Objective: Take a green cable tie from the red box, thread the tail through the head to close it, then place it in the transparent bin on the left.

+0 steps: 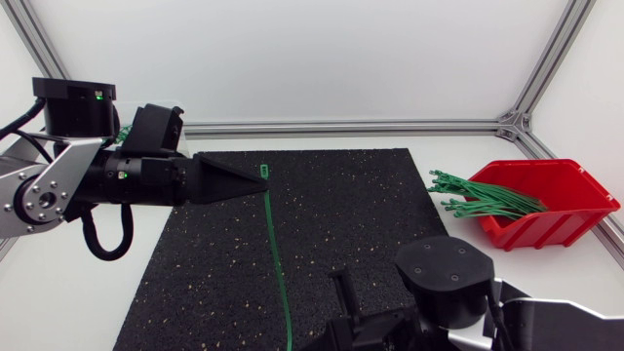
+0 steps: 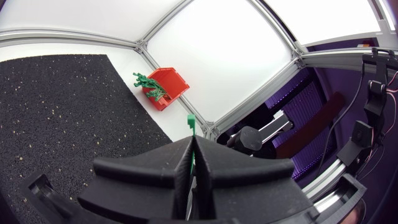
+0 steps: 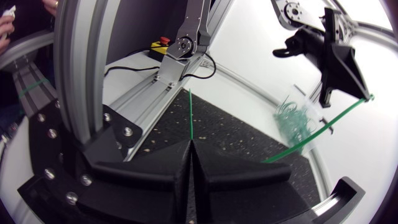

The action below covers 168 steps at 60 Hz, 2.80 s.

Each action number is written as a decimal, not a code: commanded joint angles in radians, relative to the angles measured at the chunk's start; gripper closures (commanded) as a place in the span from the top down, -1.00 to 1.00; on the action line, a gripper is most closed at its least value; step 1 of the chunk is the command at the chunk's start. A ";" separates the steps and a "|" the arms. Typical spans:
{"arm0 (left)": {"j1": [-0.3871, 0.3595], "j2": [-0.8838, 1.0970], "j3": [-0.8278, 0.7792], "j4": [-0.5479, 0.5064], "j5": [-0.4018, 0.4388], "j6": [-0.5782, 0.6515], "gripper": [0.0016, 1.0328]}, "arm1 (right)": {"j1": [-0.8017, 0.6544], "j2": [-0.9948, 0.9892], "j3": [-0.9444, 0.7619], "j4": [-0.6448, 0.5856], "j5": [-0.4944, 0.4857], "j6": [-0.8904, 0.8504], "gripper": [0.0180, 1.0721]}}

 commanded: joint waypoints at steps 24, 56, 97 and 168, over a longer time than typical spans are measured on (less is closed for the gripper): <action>-0.155 -0.230 -0.076 0.012 -0.098 -0.092 -0.92 | -0.017 -0.289 0.320 -0.542 -0.135 0.618 -0.89; -0.403 -0.420 -0.105 0.080 -0.358 -0.250 -0.92 | -0.098 -0.348 0.504 -0.663 -0.360 1.299 -0.89; -0.446 -0.529 -0.172 0.150 -0.465 -0.290 -0.92 | -0.133 -0.188 0.720 -0.783 -0.469 1.727 -0.89; -0.501 -0.508 -0.177 0.193 -0.628 -0.227 -0.92 | -0.293 -0.135 0.766 -0.915 -0.497 1.823 -0.89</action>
